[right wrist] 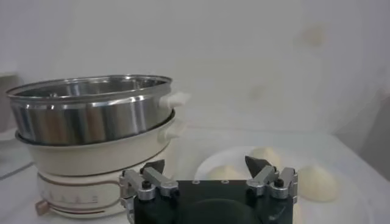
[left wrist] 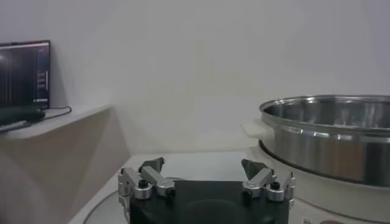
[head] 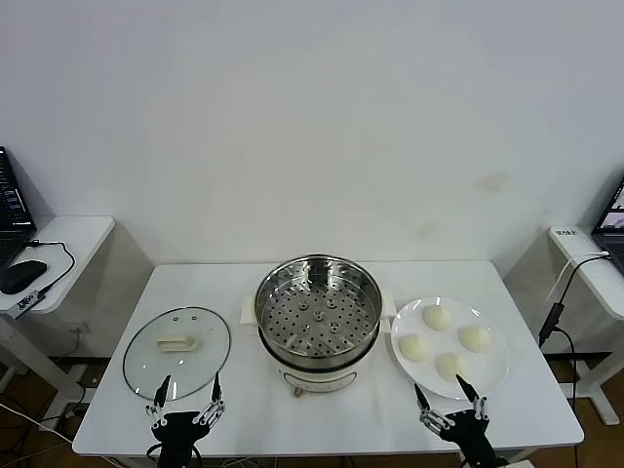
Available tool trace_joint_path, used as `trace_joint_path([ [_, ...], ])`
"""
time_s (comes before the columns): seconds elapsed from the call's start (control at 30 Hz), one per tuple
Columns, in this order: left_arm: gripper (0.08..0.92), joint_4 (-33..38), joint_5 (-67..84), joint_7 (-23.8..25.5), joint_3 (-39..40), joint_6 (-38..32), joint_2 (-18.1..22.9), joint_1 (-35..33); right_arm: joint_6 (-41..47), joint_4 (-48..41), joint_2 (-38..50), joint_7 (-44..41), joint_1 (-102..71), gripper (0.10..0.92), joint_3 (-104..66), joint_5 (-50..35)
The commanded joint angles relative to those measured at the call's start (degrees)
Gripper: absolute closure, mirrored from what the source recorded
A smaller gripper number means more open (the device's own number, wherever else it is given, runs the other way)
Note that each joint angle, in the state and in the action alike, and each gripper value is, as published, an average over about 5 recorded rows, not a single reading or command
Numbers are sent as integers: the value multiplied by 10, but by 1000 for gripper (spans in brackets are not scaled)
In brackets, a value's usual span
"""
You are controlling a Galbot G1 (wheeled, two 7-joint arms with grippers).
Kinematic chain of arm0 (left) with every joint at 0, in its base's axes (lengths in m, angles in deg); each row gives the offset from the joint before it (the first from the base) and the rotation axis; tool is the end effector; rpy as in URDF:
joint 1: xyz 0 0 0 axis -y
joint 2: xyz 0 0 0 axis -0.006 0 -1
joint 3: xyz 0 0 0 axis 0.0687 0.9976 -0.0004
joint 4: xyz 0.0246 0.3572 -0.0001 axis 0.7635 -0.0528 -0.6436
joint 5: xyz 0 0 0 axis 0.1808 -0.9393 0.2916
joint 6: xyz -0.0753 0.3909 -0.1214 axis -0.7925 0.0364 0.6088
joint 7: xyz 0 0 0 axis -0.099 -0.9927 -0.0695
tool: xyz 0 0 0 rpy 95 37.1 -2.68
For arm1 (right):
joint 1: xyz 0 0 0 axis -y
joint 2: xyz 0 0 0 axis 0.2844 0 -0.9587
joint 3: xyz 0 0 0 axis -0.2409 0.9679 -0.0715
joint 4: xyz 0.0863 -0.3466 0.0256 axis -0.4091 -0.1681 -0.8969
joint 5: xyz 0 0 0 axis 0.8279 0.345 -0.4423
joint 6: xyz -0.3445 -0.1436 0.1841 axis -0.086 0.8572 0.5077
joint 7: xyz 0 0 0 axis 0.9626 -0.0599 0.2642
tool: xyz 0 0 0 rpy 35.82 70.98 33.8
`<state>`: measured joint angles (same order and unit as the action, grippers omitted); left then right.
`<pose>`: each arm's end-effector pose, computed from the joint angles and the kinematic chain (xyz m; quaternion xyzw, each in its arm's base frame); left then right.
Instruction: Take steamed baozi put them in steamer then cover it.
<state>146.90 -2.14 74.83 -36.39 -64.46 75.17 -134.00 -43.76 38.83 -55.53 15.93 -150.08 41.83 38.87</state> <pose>0.1584 0.0035 -0.3278 0.0456 -0.9946 -0.0585 0.0722 0.1705 -0.0895 -0.3444 0.0814 -0.9915 0.0214 0.0997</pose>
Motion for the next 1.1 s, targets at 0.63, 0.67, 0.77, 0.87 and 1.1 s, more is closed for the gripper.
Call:
trace_joint_path([
  [0.63, 177, -12, -76, 22, -26, 10, -4, 39, 83, -112, 267, -93, 222, 203, -56, 331],
  [0.67, 177, -13, -77, 22, -27, 10, -4, 41, 89, -124, 289, -111, 243, 203, -47, 332],
  [0.77, 177, -16, -80, 21, -27, 10, -5, 43, 93, -171, 353, -176, 309, 203, -7, 336],
  [0.87, 177, -18, -88, 22, -26, 7, -3, 45, 89, -217, 408, -238, 387, 203, 59, 333],
  [1.1, 177, -22, -103, 20, -28, 4, -1, 48, 103, -318, 455, -360, 644, 203, 312, 300],
])
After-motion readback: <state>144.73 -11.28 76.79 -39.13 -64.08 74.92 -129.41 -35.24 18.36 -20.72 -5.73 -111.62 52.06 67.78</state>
